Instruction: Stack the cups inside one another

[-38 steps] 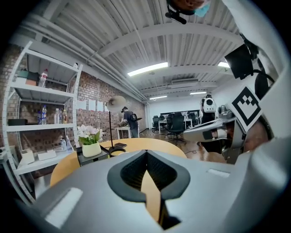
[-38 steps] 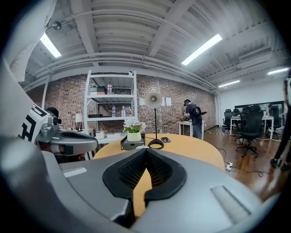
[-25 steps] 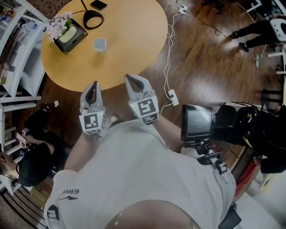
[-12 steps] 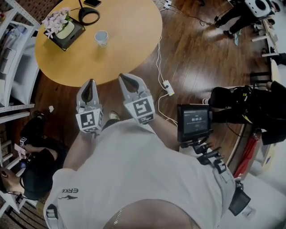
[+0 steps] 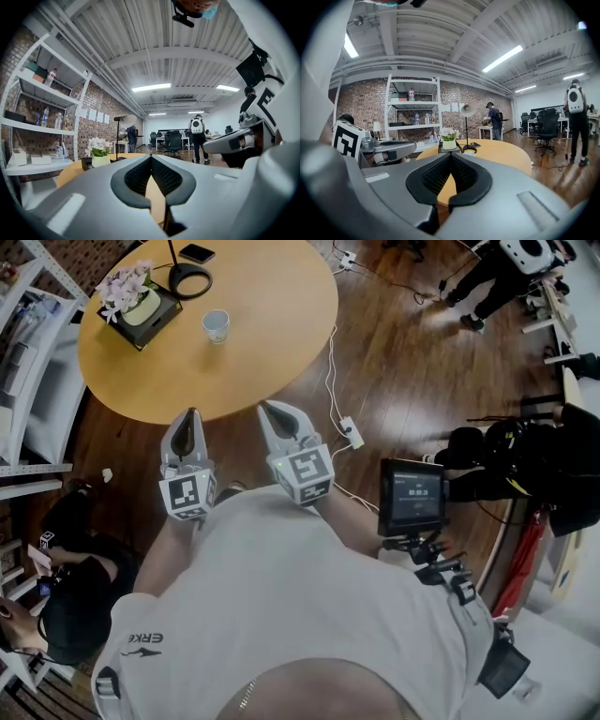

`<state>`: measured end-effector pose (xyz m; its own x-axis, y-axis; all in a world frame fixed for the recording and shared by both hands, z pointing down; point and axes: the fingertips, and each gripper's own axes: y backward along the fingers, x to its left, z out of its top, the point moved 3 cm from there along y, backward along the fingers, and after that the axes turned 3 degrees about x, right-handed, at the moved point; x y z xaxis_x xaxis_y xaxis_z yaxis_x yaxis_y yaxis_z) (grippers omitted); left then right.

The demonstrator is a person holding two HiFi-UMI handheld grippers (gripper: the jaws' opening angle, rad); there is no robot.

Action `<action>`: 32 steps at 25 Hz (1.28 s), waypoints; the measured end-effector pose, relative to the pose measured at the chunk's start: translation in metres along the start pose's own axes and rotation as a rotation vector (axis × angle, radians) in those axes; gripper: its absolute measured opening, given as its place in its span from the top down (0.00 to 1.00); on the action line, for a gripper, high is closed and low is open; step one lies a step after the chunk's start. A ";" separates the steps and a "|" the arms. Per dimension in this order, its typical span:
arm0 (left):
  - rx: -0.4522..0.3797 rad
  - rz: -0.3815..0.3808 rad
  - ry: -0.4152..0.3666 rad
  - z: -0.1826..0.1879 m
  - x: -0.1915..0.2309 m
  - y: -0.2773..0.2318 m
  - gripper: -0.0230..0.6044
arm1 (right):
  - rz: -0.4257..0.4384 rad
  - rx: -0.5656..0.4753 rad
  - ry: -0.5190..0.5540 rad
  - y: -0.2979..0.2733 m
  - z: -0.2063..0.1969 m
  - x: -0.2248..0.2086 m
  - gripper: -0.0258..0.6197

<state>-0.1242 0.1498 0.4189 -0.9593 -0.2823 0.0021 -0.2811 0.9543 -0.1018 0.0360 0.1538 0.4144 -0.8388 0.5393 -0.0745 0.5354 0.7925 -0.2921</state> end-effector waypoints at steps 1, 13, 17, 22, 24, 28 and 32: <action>0.001 0.001 0.000 0.000 0.000 0.000 0.96 | 0.002 -0.001 -0.002 0.000 -0.001 0.001 0.94; 0.014 0.004 -0.013 0.002 0.001 0.008 0.96 | -0.008 0.007 -0.005 -0.002 0.000 0.003 0.94; 0.015 0.003 -0.016 0.002 0.002 0.007 0.96 | -0.009 0.008 -0.005 -0.003 -0.001 0.003 0.94; 0.015 -0.003 -0.020 0.002 0.001 0.007 0.96 | -0.003 0.010 -0.004 -0.003 -0.002 0.004 0.94; 0.015 -0.005 -0.021 0.002 0.000 0.008 0.96 | -0.003 0.010 -0.004 -0.002 -0.002 0.005 0.94; 0.022 -0.007 -0.021 0.001 0.001 0.009 0.96 | -0.002 0.009 -0.006 -0.002 -0.002 0.006 0.94; 0.028 -0.001 -0.018 -0.001 0.003 0.007 0.96 | 0.001 0.006 -0.003 -0.004 -0.001 0.005 0.94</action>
<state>-0.1291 0.1562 0.4192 -0.9584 -0.2850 -0.0154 -0.2807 0.9510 -0.1294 0.0299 0.1533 0.4162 -0.8384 0.5395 -0.0773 0.5359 0.7901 -0.2977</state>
